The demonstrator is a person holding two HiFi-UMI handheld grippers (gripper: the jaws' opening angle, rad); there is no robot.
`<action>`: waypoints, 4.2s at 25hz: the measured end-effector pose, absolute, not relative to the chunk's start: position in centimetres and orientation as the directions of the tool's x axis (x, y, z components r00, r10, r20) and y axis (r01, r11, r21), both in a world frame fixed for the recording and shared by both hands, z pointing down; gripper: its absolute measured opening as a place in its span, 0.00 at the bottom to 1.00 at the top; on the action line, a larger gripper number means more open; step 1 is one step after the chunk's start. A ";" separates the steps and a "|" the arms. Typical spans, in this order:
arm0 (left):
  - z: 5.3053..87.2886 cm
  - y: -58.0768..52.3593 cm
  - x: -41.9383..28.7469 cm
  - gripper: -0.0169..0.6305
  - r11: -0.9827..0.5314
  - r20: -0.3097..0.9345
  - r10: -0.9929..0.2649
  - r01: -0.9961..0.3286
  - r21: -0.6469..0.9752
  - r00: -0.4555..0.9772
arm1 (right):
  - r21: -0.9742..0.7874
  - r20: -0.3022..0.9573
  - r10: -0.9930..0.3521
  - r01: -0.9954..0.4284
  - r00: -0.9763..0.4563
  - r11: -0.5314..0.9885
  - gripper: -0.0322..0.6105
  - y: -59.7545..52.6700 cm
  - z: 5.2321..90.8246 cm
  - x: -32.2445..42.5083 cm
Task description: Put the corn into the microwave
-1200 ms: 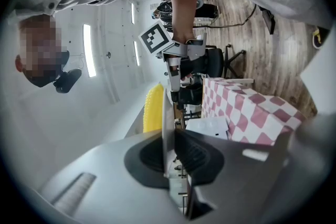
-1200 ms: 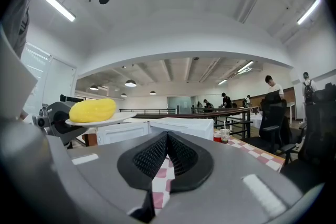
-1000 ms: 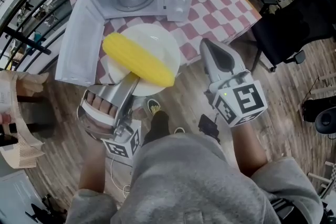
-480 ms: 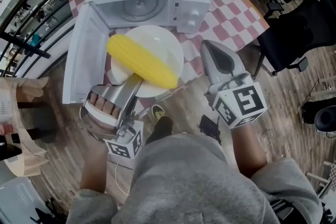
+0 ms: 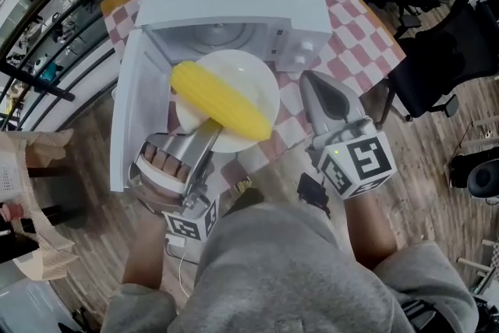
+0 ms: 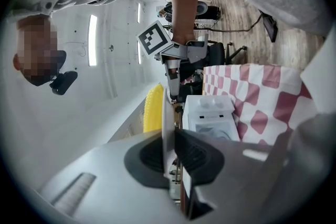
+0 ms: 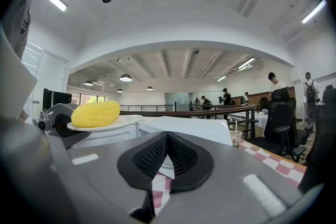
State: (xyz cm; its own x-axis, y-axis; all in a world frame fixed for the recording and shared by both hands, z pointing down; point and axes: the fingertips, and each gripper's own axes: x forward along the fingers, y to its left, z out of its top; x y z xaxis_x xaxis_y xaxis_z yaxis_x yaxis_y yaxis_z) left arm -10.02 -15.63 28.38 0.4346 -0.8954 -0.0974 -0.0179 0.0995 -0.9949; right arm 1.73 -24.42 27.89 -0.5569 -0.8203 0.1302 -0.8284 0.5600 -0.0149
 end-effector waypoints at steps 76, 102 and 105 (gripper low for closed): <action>51.8 -42.4 -15.5 0.09 -0.242 0.246 -0.955 0.043 -0.969 0.166 | -0.060 0.271 -0.744 -0.782 -0.611 0.620 0.05 -35.5 34.6 -1.5; 52.9 -41.7 -18.1 0.51 -0.728 0.758 -0.627 -0.481 -0.489 0.178 | -0.101 0.252 -0.767 -0.804 -0.590 0.586 0.05 -33.9 34.1 -0.6; 52.9 -41.4 -18.2 0.51 -0.687 0.757 -0.619 -0.612 -0.392 0.209 | -0.103 0.255 -0.764 -0.802 -0.592 0.588 0.05 -33.8 34.2 -0.8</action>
